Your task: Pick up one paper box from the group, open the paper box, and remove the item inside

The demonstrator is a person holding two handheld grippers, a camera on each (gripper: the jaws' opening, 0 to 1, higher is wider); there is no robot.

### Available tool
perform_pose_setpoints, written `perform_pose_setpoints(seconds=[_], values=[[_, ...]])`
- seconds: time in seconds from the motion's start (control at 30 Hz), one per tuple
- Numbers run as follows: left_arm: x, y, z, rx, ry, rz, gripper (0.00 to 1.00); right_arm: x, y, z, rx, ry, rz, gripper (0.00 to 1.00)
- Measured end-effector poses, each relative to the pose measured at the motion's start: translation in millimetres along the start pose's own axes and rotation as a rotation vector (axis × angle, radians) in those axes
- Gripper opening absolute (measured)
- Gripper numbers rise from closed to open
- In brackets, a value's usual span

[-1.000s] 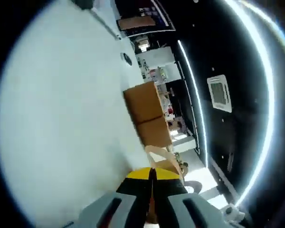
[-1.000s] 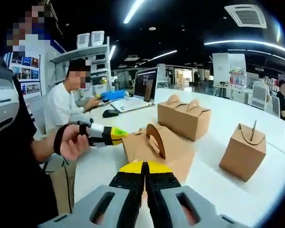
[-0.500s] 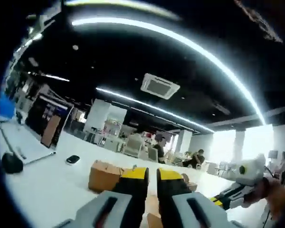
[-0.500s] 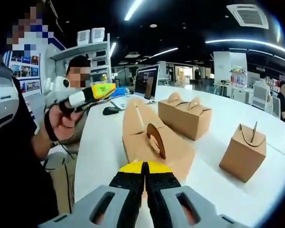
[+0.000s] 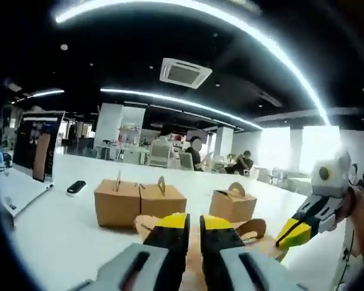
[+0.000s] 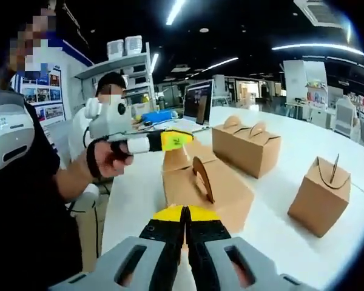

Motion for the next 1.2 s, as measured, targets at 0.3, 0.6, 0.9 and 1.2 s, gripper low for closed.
perform_pose_setpoints(seconds=[0.3, 0.6, 0.9, 1.2], values=[[-26.9, 5.6, 5.0, -0.071, 0.233, -0.026, 0.04, 1.7, -1.6, 0.0, 0.094, 0.059, -0.047, 0.03], [-42.2, 23.8, 21.9, -0.142, 0.674, 0.062, 0.04, -0.1, 1.4, -2.4, 0.197, 0.074, -0.094, 0.03], [-54.4, 30.4, 33.0, -0.24, 1.175, 0.148, 0.04, -0.8, 0.4, -9.2, 0.271, 0.041, -0.082, 0.03], [-19.7, 46.7, 17.8, -0.121, 0.442, 0.132, 0.07, -2.3, 0.9, -10.5, 0.246, 0.01, -0.048, 0.03]])
Point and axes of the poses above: the point that each gripper's makers call its tool centre point, and the gripper's own axes: y roughly backward along the fingers, z roughly to its right, x roughly out of its top, the point moved 3 cm from there along y, roughly backward along the fingers, and after that the axes turned 11 degrees about -x, right-handed, at the moved point
